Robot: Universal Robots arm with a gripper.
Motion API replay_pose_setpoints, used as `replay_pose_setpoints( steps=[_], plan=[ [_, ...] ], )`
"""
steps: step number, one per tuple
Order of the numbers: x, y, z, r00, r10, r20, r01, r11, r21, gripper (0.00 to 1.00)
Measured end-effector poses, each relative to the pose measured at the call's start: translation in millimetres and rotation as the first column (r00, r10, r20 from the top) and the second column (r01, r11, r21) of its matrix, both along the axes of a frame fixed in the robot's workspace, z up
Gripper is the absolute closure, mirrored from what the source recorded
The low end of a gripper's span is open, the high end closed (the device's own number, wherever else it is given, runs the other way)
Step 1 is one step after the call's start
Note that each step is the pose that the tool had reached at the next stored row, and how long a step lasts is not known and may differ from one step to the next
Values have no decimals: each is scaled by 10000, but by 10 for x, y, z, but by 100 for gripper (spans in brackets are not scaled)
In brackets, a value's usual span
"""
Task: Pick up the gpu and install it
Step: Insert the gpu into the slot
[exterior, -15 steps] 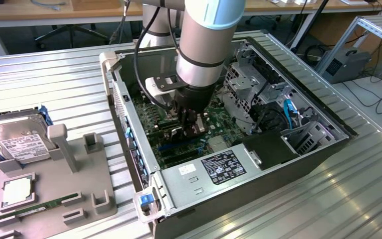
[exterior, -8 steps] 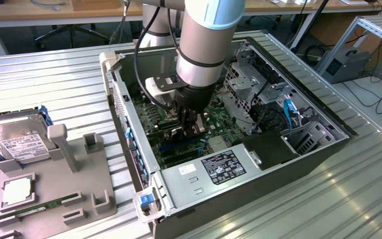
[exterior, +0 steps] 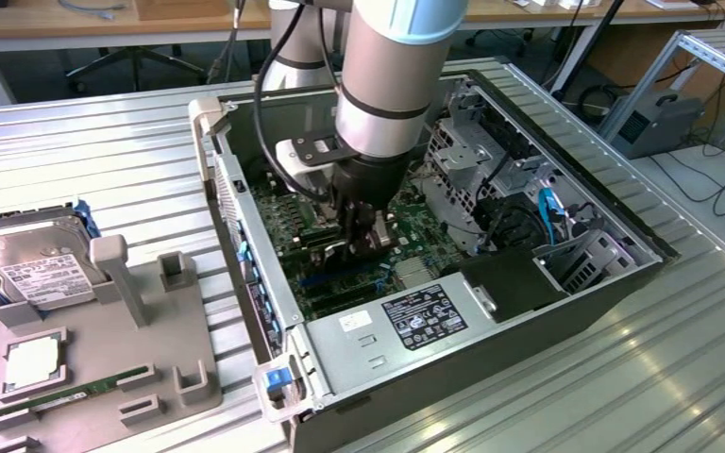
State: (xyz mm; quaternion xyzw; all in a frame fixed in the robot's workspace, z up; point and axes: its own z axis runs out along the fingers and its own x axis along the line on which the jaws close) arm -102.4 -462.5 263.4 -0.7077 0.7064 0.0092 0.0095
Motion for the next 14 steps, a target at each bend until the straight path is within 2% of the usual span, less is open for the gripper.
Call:
replay_pose_setpoints(
  steps=[14],
  plan=[
    [-2, 0, -33, 10000, 0, 1, 0, 10000, 2, 73]
  ],
)
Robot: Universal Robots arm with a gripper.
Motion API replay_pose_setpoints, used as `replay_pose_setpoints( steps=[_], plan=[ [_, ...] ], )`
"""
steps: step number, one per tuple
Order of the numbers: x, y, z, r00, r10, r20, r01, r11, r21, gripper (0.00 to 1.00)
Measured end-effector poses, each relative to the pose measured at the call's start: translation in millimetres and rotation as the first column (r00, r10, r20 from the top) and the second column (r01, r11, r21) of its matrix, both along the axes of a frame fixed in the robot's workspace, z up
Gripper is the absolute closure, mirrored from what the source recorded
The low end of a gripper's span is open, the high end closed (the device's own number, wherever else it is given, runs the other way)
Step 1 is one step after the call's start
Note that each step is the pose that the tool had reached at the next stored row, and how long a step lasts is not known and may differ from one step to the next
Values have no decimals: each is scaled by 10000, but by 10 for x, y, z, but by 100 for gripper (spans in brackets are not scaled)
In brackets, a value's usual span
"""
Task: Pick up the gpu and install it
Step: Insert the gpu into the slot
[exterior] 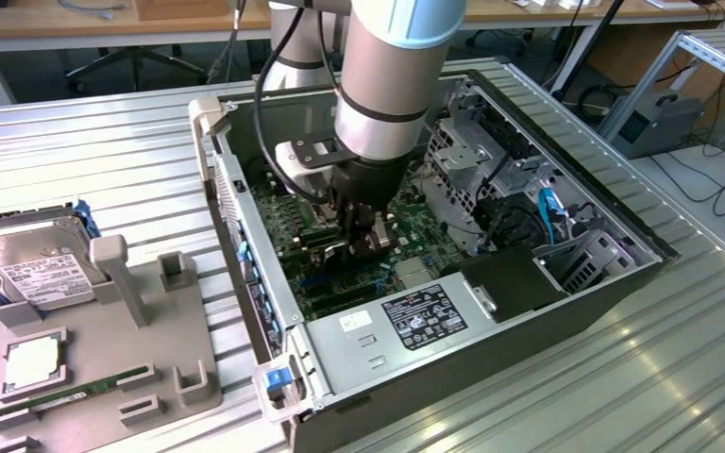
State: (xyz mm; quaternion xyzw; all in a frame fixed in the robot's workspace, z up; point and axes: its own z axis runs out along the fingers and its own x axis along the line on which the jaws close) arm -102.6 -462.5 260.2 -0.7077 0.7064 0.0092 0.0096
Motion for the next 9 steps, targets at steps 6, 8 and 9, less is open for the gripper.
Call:
replay_pose_setpoints(
  steps=[6, 8, 9],
  plan=[
    [0, 0, 0, 10000, -1, 0, 1, 10000, 1, 60],
    [-1, 13, 0, 10000, -1, 0, 1, 10000, 0, 60],
    [-2, 23, 0, 10000, -1, 0, 1, 10000, 0, 60]
  ],
)
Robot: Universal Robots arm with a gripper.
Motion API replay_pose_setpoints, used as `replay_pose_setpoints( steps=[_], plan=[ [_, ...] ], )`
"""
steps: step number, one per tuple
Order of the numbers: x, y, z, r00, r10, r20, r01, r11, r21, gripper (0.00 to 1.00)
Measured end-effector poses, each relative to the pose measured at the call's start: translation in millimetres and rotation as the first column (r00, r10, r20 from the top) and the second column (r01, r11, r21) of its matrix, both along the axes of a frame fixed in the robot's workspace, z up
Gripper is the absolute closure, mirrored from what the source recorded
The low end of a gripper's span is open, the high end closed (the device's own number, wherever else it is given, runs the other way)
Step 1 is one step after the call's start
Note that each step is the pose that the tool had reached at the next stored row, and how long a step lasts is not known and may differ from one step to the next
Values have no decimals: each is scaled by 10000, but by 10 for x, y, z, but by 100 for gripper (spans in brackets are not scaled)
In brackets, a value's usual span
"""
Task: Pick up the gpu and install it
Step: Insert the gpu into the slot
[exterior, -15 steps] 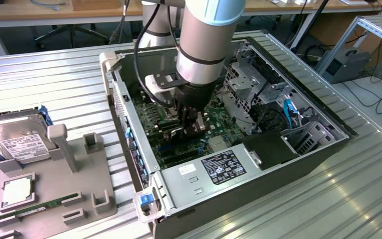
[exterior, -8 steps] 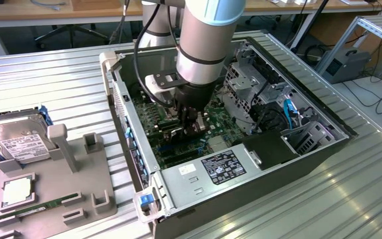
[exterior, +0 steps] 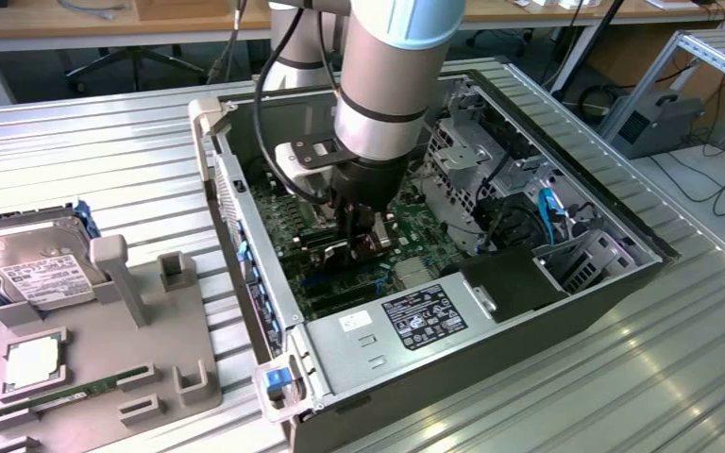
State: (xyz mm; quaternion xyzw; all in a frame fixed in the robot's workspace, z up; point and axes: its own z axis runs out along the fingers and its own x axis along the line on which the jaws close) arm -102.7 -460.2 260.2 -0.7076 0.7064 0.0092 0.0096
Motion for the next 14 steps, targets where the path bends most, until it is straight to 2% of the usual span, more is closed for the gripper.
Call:
replay_pose_setpoints(
  steps=[5, 14],
  plan=[
    [-4, 48, 0, 10000, 1, 0, -1, 10000, 0, 60],
    [-6, 56, 0, 10000, -6, -1, 6, 10000, -1, 60]
  ],
)
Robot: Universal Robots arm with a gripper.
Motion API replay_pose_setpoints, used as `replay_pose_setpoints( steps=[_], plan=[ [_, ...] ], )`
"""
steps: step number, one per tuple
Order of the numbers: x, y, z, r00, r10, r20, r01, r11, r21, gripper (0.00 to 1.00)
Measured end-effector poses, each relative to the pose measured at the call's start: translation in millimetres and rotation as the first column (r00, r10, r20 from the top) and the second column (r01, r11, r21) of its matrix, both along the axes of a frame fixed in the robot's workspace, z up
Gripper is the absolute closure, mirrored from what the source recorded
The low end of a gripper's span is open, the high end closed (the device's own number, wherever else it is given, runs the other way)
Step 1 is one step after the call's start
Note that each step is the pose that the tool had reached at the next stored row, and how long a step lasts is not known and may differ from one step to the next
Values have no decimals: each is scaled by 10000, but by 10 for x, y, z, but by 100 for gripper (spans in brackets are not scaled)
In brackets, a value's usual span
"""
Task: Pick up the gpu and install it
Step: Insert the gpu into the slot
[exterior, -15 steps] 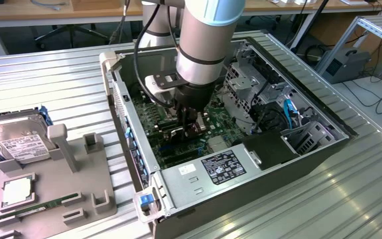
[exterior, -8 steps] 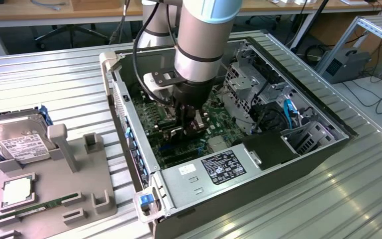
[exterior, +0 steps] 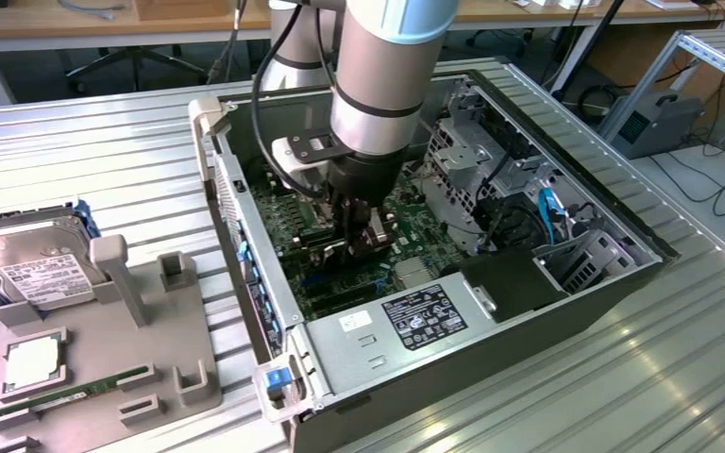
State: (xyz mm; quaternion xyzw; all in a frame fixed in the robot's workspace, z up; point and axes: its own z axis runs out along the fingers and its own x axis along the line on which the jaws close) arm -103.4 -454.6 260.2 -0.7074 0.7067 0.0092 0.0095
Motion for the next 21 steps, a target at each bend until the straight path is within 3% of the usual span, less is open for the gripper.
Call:
replay_pose_setpoints(
  steps=[9, 11, 12, 21],
  plan=[
    [0, 13, 0, 10000, -66, 0, 66, 10000, 1, 60],
    [-1, 12, 1, 10000, -66, -2, 66, 10000, -9, 62],
    [-1, 12, 1, 10000, -65, -1, 65, 10000, -5, 73],
    [-4, -9, -4, 10000, -65, 0, 65, 10000, 0, 73]
  ],
)
